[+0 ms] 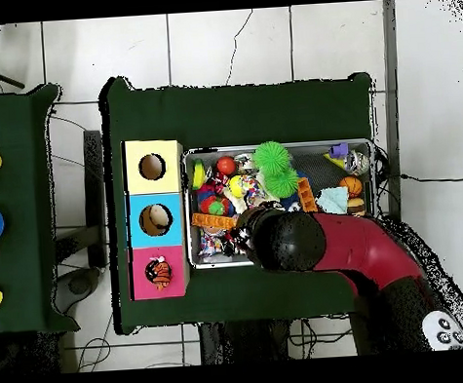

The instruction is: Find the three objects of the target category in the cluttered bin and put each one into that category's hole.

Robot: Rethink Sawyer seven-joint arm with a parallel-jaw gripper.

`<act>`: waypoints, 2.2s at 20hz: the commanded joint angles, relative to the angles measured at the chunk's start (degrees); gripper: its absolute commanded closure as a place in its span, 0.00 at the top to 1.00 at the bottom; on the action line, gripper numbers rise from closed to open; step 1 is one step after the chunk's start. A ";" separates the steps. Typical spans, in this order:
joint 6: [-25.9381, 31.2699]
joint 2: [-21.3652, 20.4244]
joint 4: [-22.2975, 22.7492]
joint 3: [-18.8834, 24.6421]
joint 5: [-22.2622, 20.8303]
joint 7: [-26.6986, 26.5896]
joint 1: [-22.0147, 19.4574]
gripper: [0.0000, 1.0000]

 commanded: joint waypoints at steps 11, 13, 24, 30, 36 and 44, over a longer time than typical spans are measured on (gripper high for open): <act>14.73 -7.59 -1.99 -8.78 3.96 17.70 8.62 0.00; 14.92 -7.80 -1.91 -9.49 4.21 18.07 9.56 0.00; 9.16 -5.54 -0.96 -13.74 4.48 20.27 15.56 0.00; 10.17 -4.88 -2.89 -15.94 4.75 22.88 19.72 0.00; 9.50 -3.61 -4.09 -17.56 5.34 23.95 22.20 0.00; 5.56 0.50 -5.68 -19.25 5.25 27.32 25.43 0.00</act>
